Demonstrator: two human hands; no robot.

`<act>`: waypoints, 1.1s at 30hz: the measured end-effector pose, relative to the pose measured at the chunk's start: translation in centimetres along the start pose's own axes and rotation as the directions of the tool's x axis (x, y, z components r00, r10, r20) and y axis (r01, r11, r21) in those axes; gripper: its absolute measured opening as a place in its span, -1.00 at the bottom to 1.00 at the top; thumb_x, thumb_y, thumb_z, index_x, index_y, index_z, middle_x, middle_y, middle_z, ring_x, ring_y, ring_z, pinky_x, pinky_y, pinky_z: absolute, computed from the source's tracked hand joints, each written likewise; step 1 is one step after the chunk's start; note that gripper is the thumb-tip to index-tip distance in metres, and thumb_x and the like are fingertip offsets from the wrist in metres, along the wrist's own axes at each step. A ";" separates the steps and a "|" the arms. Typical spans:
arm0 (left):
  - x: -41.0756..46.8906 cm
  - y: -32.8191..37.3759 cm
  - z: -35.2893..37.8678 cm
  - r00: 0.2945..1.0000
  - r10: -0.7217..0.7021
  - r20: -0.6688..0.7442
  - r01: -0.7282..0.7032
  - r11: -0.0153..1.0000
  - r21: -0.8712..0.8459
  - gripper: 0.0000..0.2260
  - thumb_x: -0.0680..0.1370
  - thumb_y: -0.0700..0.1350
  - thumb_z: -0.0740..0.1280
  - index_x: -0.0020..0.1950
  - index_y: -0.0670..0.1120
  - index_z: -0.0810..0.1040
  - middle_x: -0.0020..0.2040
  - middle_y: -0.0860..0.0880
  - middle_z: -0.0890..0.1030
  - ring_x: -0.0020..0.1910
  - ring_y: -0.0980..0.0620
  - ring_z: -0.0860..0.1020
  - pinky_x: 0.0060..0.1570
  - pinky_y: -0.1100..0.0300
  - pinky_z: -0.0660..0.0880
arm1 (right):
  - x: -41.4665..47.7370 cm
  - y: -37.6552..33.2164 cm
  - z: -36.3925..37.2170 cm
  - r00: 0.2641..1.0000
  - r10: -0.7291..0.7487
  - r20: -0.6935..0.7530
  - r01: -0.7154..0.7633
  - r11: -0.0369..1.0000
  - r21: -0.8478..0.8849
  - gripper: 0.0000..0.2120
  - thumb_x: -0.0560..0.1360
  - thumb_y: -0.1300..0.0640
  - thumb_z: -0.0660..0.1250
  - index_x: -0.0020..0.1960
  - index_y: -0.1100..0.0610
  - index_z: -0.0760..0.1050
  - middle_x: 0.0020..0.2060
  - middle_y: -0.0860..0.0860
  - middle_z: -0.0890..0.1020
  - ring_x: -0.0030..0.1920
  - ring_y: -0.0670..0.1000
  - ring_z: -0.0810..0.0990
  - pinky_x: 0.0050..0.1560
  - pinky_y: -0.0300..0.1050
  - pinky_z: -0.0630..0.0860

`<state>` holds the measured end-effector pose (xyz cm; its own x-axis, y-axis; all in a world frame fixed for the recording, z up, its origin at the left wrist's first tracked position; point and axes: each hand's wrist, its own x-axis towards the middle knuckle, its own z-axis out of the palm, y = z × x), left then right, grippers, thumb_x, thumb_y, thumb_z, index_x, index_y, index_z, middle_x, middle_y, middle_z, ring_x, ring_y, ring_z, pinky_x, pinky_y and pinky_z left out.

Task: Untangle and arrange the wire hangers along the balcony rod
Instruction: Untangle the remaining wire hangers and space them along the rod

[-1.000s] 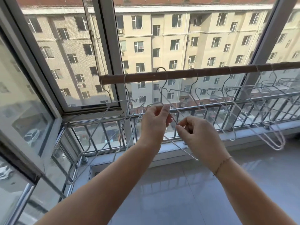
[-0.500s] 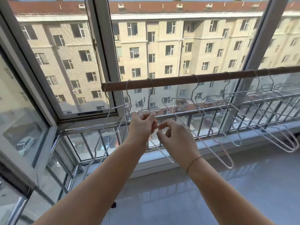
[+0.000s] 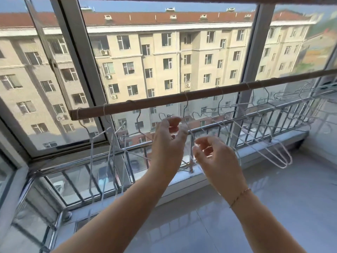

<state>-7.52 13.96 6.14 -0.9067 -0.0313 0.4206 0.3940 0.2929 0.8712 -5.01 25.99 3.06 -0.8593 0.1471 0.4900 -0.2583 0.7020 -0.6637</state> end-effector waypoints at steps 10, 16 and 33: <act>3.2 3.2 13.1 0.987 -0.033 0.158 0.048 0.994 -0.094 -0.86 0.57 -0.07 0.25 0.12 -0.01 0.49 -0.10 0.17 0.55 -0.10 0.26 0.53 -0.16 0.47 0.45 | 6.4 10.9 -7.9 0.988 0.049 -0.149 -0.051 0.999 -0.014 -0.81 0.48 0.12 0.31 0.07 0.13 0.52 -0.03 0.04 0.55 -0.03 0.00 0.53 0.01 -0.10 0.51; 4.9 3.3 21.0 0.970 -0.180 0.163 0.195 0.978 -0.077 -0.74 0.59 -0.17 0.20 0.26 -0.09 0.48 -0.03 0.09 0.55 -0.01 0.12 0.51 0.04 0.29 0.41 | 9.5 16.7 -10.1 0.996 0.091 0.003 -0.091 0.996 0.009 -0.70 0.50 0.27 0.21 0.23 0.16 0.44 0.11 0.08 0.53 0.12 0.04 0.51 0.17 -0.11 0.44; 9.6 1.1 23.1 0.905 -0.425 0.023 0.413 0.866 -0.283 -0.88 0.54 -0.28 0.27 -0.13 -0.11 0.54 -0.19 -0.13 0.59 -0.20 -0.04 0.57 -0.16 0.15 0.55 | 13.1 18.0 -8.4 0.924 0.043 0.381 -0.277 0.762 0.585 -0.88 0.54 0.22 0.24 -0.08 0.08 0.54 -0.46 0.00 0.53 -0.44 -0.07 0.46 -0.41 -0.27 0.39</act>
<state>-19.27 36.03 5.30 -0.9915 -0.1303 0.0049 0.0088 -0.0295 0.9995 -17.20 46.43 2.32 -0.9729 -0.0992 0.2090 -0.2177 0.0863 -0.9722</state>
